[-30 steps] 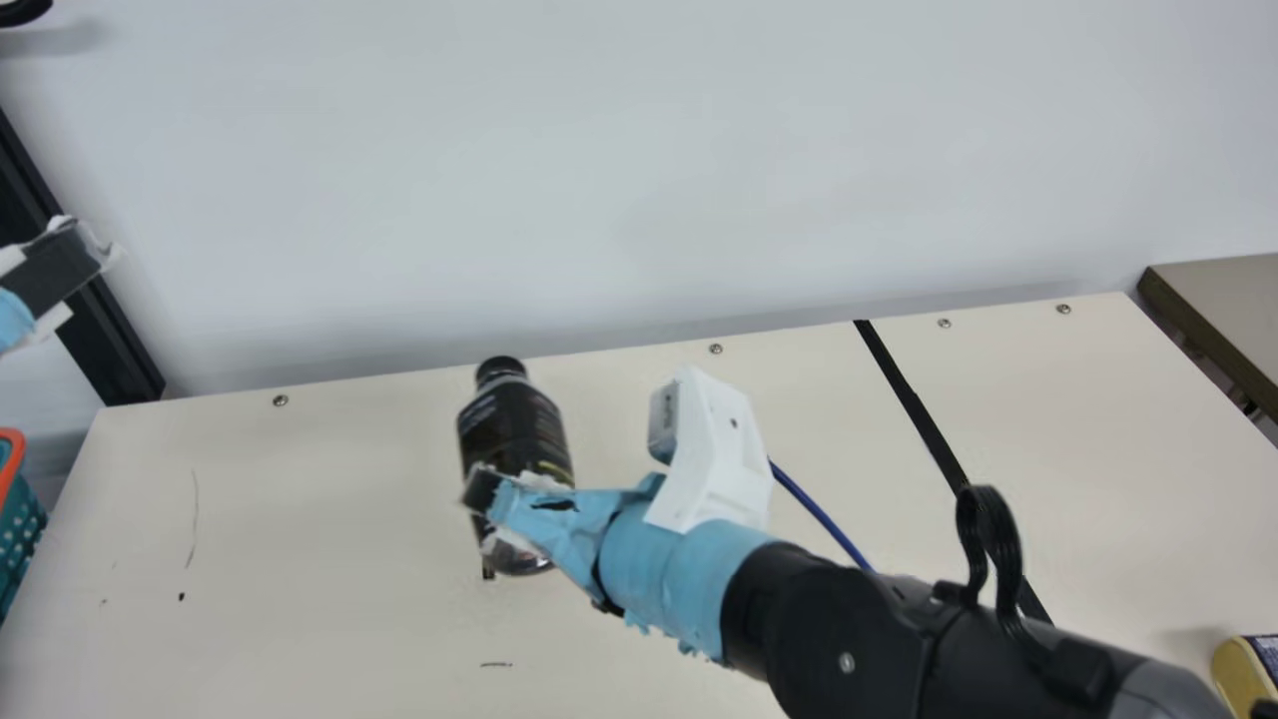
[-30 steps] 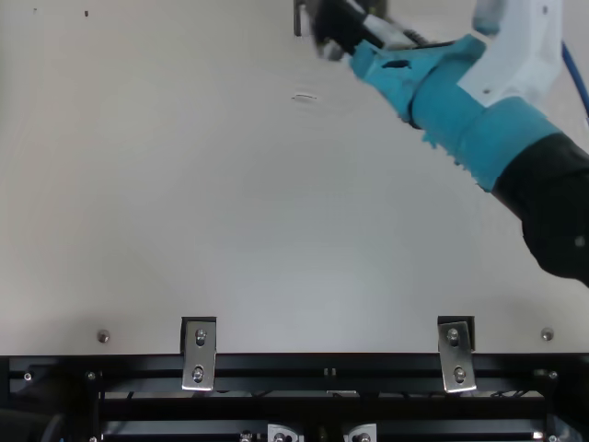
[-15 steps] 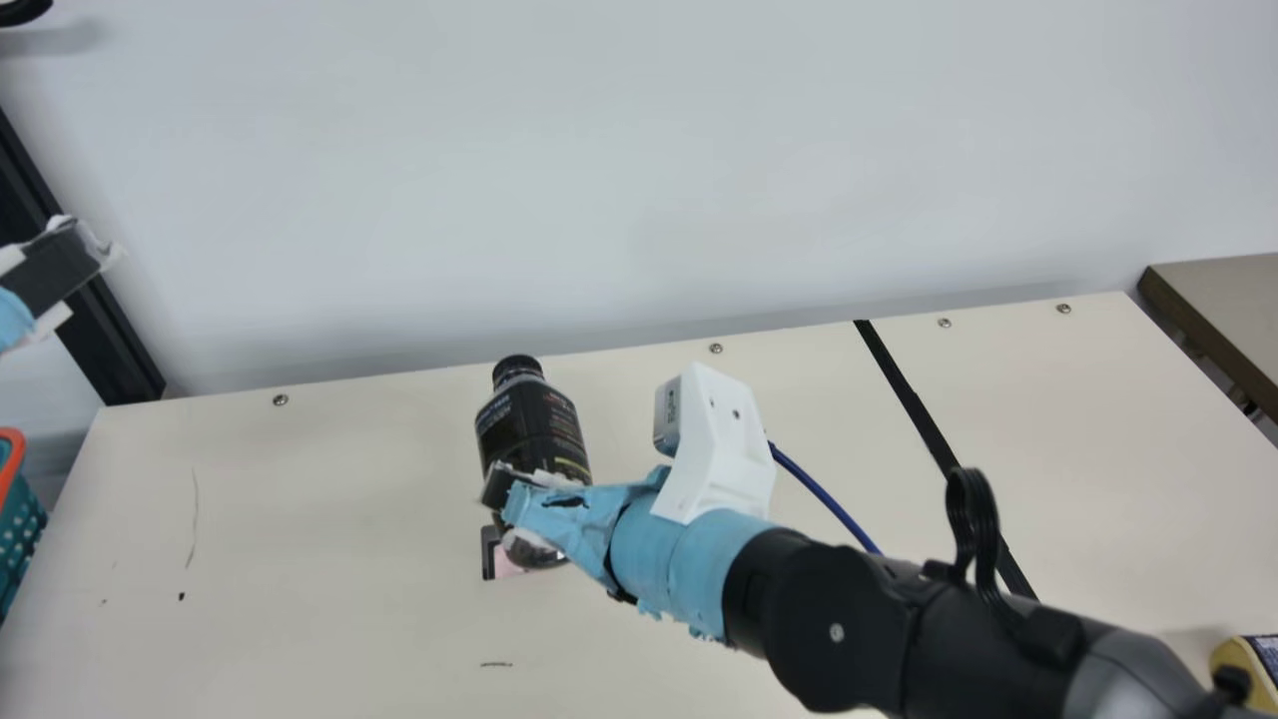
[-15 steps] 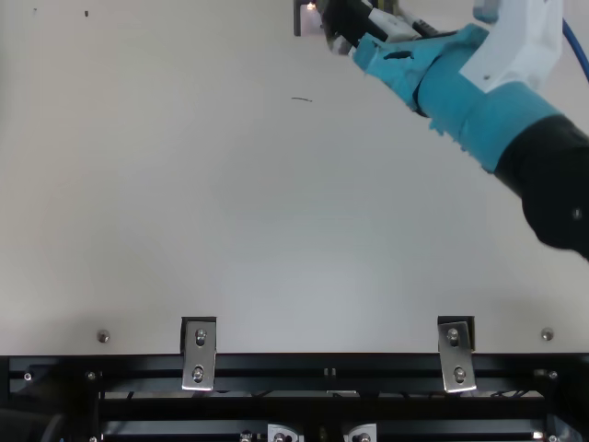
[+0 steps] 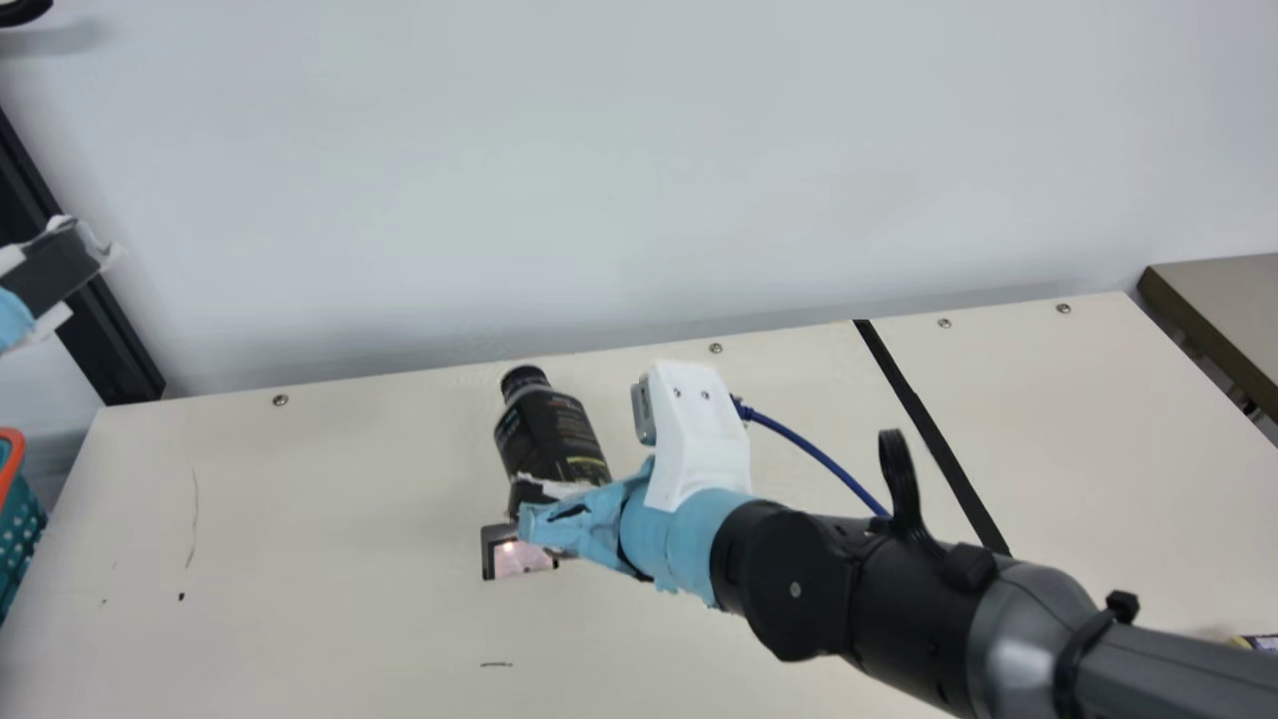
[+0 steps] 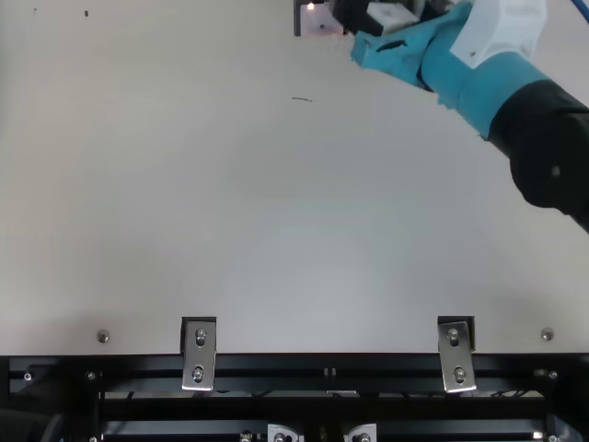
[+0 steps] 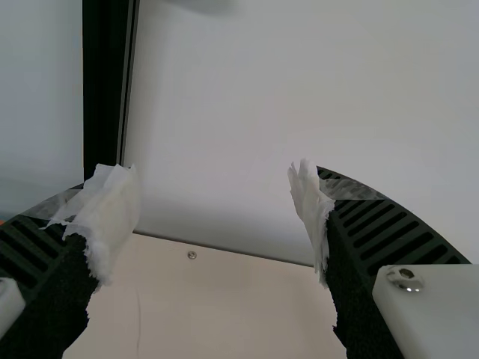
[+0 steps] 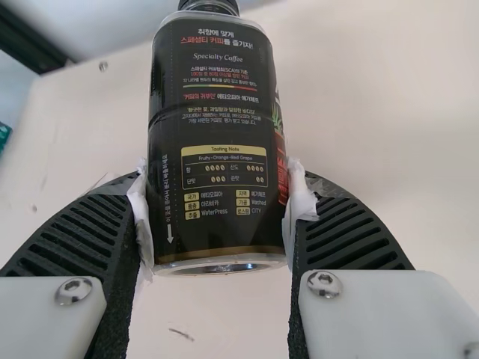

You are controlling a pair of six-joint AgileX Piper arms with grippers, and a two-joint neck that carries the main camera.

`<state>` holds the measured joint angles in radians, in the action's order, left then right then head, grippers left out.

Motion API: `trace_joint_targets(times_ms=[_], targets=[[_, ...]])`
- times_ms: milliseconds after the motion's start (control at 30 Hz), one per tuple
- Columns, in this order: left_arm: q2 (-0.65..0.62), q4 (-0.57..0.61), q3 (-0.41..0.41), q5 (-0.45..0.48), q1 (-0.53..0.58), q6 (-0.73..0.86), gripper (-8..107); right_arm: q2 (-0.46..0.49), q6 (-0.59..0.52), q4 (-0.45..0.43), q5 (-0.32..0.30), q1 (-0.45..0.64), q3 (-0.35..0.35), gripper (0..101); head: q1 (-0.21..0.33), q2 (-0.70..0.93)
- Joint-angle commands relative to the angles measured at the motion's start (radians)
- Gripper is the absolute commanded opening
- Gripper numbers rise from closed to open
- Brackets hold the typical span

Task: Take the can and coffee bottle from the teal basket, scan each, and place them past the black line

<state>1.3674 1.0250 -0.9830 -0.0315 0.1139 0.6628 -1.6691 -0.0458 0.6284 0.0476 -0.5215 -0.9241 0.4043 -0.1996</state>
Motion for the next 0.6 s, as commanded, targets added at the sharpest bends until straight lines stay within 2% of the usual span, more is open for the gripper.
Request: trace_joint_targets(times_ms=[0, 367, 467, 567], targets=[[0.0, 0.0, 0.0, 0.0, 0.0, 0.0, 90, 0.017, -0.007, 0.016, 0.055, -0.014, 0.006, 0, 0.032, -0.014], [0.0, 0.0, 0.0, 0.0, 0.0, 0.0, 90, 0.07, -0.1, 0.087, 0.256, -0.098, 0.062, 0, 0.032, -0.014], [0.0, 0.0, 0.0, 0.0, 0.0, 0.0, 90, 0.076, -0.124, 0.111, 0.276, -0.122, 0.066, 0, 0.032, -0.014], [0.0, 0.0, 0.0, 0.0, 0.0, 0.0, 90, 0.077, -0.144, 0.132, 0.269, -0.135, 0.063, 0, 0.032, -0.014]])
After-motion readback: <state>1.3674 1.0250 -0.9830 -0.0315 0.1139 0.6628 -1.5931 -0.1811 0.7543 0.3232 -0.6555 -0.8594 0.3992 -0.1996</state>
